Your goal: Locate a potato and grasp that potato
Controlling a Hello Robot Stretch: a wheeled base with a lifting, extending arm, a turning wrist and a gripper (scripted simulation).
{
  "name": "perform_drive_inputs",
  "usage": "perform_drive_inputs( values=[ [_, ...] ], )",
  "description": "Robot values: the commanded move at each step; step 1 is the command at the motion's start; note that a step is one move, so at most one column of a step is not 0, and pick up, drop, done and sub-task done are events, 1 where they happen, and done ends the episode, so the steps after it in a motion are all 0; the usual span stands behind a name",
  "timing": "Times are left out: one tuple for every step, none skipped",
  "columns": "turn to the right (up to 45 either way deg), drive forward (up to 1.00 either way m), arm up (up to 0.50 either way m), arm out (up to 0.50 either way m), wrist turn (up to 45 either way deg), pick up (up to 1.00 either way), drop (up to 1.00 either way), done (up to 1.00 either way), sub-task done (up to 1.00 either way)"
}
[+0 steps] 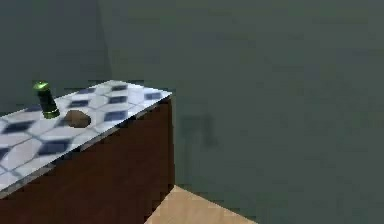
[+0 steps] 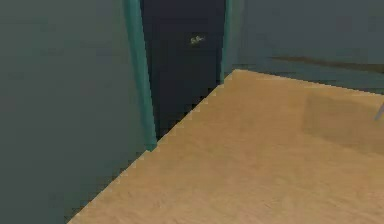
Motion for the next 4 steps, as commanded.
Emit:
perform_drive_inputs(
  values=[
    [-45.0, 0.0, 0.0, 0.0, 0.0, 0.0, 0.0, 0.0, 0.0],
    [-15.0, 0.0, 0.0, 0.0, 0.0, 0.0, 0.0, 0.0, 0.0],
    [0.0, 0.15, 0.0, 0.0, 0.0, 0.0, 0.0, 0.0, 0.0],
    [-45.0, 0.0, 0.0, 0.0, 0.0, 0.0, 0.0, 0.0, 0.0]
  ],
)
